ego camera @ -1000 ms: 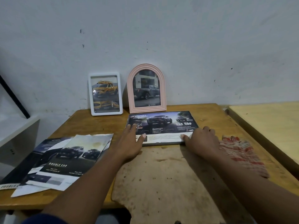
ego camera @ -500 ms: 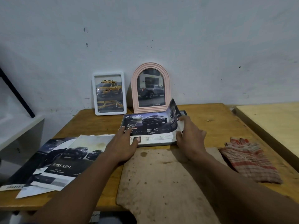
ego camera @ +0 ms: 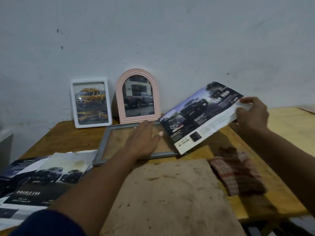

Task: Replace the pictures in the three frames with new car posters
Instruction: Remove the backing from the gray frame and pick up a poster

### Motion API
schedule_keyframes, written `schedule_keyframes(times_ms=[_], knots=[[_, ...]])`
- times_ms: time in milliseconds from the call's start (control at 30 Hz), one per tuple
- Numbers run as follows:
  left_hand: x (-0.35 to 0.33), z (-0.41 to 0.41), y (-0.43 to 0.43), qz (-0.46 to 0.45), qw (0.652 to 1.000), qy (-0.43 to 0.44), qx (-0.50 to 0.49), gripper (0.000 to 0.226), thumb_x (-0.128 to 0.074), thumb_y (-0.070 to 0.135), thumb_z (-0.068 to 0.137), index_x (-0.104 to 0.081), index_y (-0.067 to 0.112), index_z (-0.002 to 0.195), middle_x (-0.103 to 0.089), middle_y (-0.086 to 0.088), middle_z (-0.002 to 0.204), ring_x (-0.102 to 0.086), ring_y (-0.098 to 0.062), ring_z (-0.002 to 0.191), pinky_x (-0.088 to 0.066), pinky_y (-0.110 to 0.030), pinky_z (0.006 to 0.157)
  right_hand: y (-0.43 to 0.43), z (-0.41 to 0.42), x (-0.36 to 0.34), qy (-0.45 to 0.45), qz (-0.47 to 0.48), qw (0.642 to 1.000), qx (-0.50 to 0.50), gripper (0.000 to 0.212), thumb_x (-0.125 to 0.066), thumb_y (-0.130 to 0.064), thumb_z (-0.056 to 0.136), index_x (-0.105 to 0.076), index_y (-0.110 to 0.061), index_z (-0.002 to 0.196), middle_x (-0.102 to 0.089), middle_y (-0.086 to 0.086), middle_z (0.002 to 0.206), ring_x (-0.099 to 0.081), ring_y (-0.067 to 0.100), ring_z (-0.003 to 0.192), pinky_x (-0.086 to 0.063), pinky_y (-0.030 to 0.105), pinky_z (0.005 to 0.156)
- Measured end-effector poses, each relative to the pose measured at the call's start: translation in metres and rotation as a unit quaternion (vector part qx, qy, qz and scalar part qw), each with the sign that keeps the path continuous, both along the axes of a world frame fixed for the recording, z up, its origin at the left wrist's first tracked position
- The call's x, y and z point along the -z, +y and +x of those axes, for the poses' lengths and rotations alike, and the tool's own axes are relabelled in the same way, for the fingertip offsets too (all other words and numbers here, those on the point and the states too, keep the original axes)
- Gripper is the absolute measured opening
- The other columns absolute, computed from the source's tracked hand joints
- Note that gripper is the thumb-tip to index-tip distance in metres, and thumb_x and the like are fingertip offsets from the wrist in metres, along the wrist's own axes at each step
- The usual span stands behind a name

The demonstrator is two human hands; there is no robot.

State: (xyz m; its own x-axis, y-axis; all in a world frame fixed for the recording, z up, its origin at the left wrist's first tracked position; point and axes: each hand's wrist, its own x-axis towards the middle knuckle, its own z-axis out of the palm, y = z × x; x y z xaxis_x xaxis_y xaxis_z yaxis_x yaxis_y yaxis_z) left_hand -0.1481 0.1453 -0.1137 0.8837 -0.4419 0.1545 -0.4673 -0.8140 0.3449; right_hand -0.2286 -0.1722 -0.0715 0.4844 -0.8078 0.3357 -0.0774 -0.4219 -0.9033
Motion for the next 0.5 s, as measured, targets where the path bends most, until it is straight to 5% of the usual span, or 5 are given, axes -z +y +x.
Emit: schedule_keyframes(times_ms=[200, 333, 433, 500], knots=[[0.012, -0.006, -0.104, 0.050, 0.989, 0.015, 0.138, 0.070, -0.039, 0.058, 0.102, -0.022, 0.025, 0.161, -0.018, -0.004, 0.169, -0.013, -0.024, 0.156, -0.015, -0.042, 0.125, -0.059, -0.019, 0.030, 0.060, -0.012, 0.997, 0.055, 0.030, -0.053, -0.006, 0.085, -0.064, -0.020, 0.108, -0.062, 0.019, 0.116, -0.062, 0.037, 0.100, -0.056, 0.053, 0.087], [0.017, -0.009, -0.134, 0.151, 0.970, -0.025, 0.189, 0.050, -0.038, 0.055, 0.102, -0.060, 0.021, 0.131, -0.060, -0.007, 0.135, -0.049, -0.031, 0.128, -0.036, -0.046, 0.107, -0.076, -0.012, 0.052, 0.228, -0.092, 0.969, -0.020, 0.036, -0.065, -0.016, 0.086, -0.062, -0.011, 0.122, -0.060, 0.022, 0.127, -0.053, 0.039, 0.119, -0.043, 0.040, 0.097], [0.018, -0.010, -0.136, 0.175, 0.967, -0.066, 0.173, 0.047, -0.037, 0.056, 0.102, -0.065, 0.023, 0.121, -0.064, -0.006, 0.121, -0.055, -0.028, 0.117, -0.035, -0.047, 0.107, -0.069, -0.010, 0.065, 0.411, -0.142, 0.901, 0.003, 0.047, -0.068, -0.035, 0.083, -0.050, -0.027, 0.125, -0.019, 0.022, 0.155, -0.009, 0.044, 0.145, -0.019, 0.057, 0.112], [0.016, -0.010, -0.134, 0.188, 0.963, -0.094, 0.166, 0.048, -0.037, 0.056, 0.102, -0.065, 0.023, 0.122, -0.064, -0.005, 0.120, -0.055, -0.027, 0.116, -0.035, -0.046, 0.108, -0.061, -0.010, 0.074, 0.425, -0.248, 0.870, 0.026, 0.055, -0.067, -0.041, 0.080, -0.045, -0.036, 0.130, 0.019, 0.014, 0.162, 0.027, 0.043, 0.144, 0.006, 0.068, 0.112]])
